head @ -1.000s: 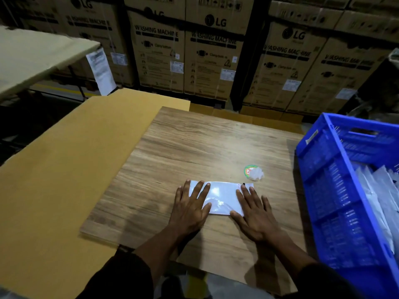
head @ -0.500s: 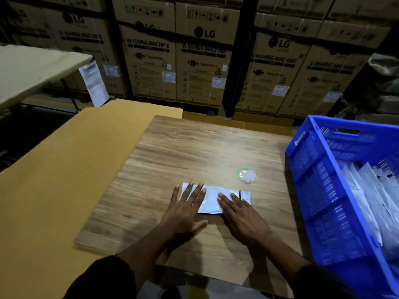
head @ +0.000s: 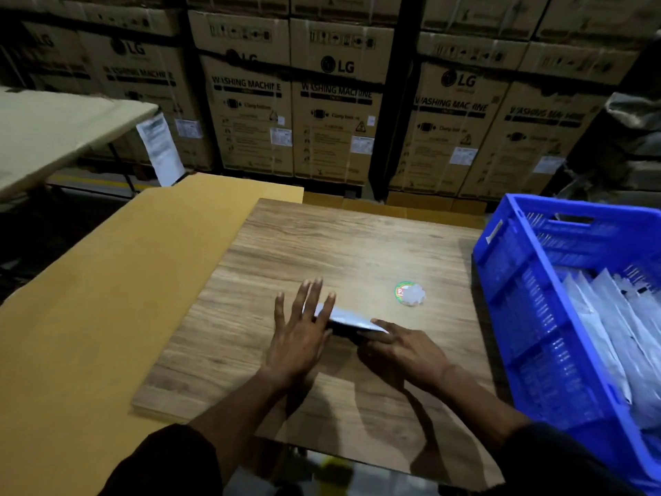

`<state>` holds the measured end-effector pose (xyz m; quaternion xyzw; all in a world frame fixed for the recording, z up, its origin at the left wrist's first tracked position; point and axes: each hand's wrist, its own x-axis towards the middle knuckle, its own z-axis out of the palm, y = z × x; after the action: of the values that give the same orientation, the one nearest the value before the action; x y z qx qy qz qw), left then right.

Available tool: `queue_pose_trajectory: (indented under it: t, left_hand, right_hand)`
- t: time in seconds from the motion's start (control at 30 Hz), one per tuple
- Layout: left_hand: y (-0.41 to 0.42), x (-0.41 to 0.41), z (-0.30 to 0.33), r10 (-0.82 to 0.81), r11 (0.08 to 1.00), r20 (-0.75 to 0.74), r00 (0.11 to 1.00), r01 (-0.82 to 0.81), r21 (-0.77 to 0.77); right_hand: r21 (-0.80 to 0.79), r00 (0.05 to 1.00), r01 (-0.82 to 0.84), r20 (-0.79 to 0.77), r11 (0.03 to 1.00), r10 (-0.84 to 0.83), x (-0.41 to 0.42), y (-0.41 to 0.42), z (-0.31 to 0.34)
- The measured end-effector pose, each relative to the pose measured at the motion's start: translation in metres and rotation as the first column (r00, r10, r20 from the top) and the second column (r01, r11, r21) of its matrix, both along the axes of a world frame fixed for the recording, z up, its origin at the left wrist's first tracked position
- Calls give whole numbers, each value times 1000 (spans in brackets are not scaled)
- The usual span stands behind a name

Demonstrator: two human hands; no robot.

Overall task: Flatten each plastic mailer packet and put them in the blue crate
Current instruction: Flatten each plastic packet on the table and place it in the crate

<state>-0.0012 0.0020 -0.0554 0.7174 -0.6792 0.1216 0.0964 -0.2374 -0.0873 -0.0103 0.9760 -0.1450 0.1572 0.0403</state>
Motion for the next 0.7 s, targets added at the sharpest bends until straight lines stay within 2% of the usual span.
queue_pose_trajectory:
  t: [0.1,0.17,0.23,0.3,0.37,0.4,0.43,0.47,0.53,0.57,0.63,0.7]
  left_hand:
    - [5,-3,17,-20,994,-37,999,16,-109]
    - [5,-1,14,-110,989,-64,992,104,-102]
    - [3,2,6,-196,981,-99,976,194,-22]
    - [-1,-1,-3,-209,970,-122,970,222,97]
    - [-4,-8,-9,-164,958,-148,975,193,212]
    - [-5,-12,-12,-132,953,-163,978,170,252]
    - [-5,-17,-13,-106,951,-169,980,149,269]
    - [-5,-22,-15,-89,956,-165,982,131,263]
    - [-3,-33,-14,-44,967,-126,991,74,243]
    - [-4,-38,-14,-23,978,-112,993,46,206]
    - [-5,-45,-13,-4,993,-106,994,17,121]
    - [-9,-49,-13,-32,997,-112,993,40,70]
  right_hand:
    - [302,991,12,124,953,-51,5,-2,16]
    - [537,971,34,183,843,-155,4,-6,16]
    - [699,959,78,141,711,-244,0,-11,19]
    - [766,953,184,15,616,-303,-6,-19,19]
    - [694,916,380,-190,612,-353,-15,-28,16]
    - [561,873,487,-288,669,-394,-18,-31,15]
    - [399,827,560,-317,726,-464,-19,-32,14]
    - [318,811,584,-257,747,-525,-18,-29,10]
    - [379,842,532,-141,757,-521,-8,-19,1]
    - [429,862,496,-137,755,-489,-2,-12,-6]
    - [482,875,482,-229,732,-426,7,-1,-23]
    - [451,869,491,-312,745,-384,10,8,-34]
